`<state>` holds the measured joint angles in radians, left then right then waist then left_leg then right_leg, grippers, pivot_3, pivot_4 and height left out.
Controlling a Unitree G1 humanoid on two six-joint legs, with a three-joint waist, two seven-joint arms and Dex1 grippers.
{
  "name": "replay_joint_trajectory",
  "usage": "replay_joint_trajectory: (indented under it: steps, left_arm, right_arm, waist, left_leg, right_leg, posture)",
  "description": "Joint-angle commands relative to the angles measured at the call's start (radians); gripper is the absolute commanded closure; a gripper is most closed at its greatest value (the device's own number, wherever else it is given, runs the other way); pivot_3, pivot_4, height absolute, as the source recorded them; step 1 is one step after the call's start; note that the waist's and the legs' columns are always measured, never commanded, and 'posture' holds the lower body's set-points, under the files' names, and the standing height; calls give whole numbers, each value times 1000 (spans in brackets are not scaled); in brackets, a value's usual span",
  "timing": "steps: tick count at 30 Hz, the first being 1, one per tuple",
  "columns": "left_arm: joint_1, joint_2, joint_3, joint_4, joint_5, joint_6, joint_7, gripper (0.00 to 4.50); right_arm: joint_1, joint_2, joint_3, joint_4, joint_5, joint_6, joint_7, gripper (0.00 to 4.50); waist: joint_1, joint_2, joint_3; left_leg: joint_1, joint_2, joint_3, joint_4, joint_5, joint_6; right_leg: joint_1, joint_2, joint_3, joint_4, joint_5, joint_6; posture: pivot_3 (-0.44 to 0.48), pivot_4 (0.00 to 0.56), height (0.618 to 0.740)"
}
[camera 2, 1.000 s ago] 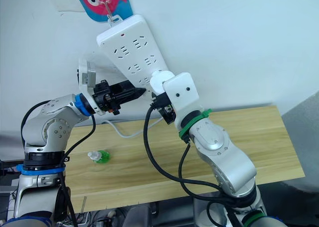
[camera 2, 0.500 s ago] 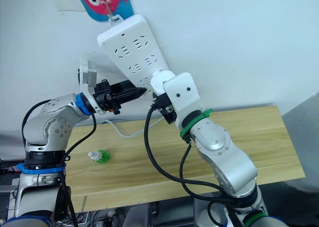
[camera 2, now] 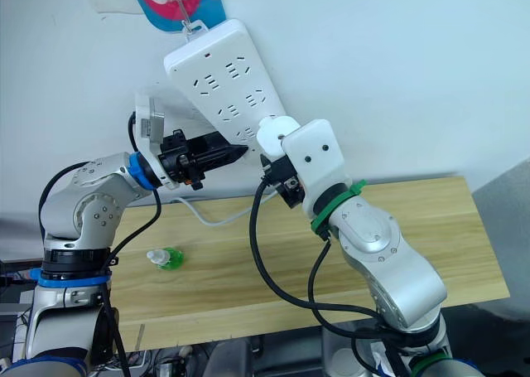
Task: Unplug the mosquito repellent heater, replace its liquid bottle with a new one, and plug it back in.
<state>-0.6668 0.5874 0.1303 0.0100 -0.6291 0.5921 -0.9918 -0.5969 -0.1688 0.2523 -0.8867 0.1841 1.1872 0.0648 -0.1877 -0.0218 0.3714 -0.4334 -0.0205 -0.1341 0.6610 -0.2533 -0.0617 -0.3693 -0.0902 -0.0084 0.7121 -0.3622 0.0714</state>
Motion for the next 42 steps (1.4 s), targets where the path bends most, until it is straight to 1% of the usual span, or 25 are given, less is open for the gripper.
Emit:
replay_joint_trajectory:
  steps: [1,5,12,16,18,21,23,27,31,37,42]
  left_arm:
    - [-28,27,47,44,29,7,77,3080]
    - [-32,34,41,50,35,12,78,3080]
    - [-32,50,37,51,42,7,80,3080]
    - [-28,64,42,54,43,1,79,3080]
    - [-24,69,42,54,44,-4,76,3080]
    - [-20,69,46,58,35,-16,59,3080]
    - [-11,73,46,62,39,-38,48,3080]
    - [21,86,39,58,48,-76,26,3080]
    - [50,96,34,47,41,-79,19,3080]
    - [65,109,32,47,48,-96,19,3080]
    - [79,122,28,44,54,-114,12,3080]
  right_arm:
    - [25,4,-55,-100,23,31,14,1509]
    - [17,8,-80,-117,35,64,16,1509]
    - [-6,23,-114,-146,42,138,3,1509]
    - [1,11,-171,-161,89,155,36,1509]
    - [12,1,-239,-161,185,146,89,1509]
    - [44,-11,-342,-161,348,135,194,1509]
    - [75,-20,-408,-161,454,143,233,1509]
    - [129,-81,-505,-161,638,132,265,1509]
    - [190,-186,-561,-161,761,72,300,1509]
    - [241,-292,-558,-150,845,-8,280,1509]
    - [259,-352,-532,-138,886,-70,246,1509]
  waist:
    - [3,0,0]
    - [6,0,0]
    - [-7,0,0]
    - [-9,0,0]
    - [-9,0,0]
    - [-10,0,0]
    - [-10,0,0]
    - [-16,0,0]
    - [-24,0,0]
    - [-34,0,-1]
    - [-34,-1,-1]
  left_leg:
    - [0,0,0,0,0,0]
    - [0,0,0,0,0,0]
    - [1,0,-1,0,1,1]
    - [1,1,-1,0,3,2]
    - [1,1,0,0,3,2]
    - [1,1,0,0,3,2]
    - [1,2,0,0,3,2]
    - [1,2,1,0,3,2]
    - [1,2,1,0,3,2]
    - [1,3,1,0,4,2]
    - [1,3,2,0,4,2]
  right_leg:
    - [0,0,0,0,0,0]
    - [0,0,0,0,0,0]
    - [-1,0,0,4,1,-1]
    - [-2,1,1,5,3,-1]
    - [-2,1,1,5,3,-1]
    - [-2,1,1,5,4,-1]
    - [-2,2,1,5,4,-2]
    - [-2,2,2,5,4,-2]
    - [-2,2,1,4,4,-2]
    - [-2,2,1,4,4,-2]
    - [-2,2,1,4,4,-2]
  posture:
    - [-387,386,740]
    - [-384,386,740]
    - [-380,383,740]
    - [-384,380,740]
    - [-384,380,740]
    - [-401,366,740]
    - [-403,357,740]
    - [-402,342,740]
    - [-397,329,740]
    - [-394,322,740]
    - [-389,318,740]
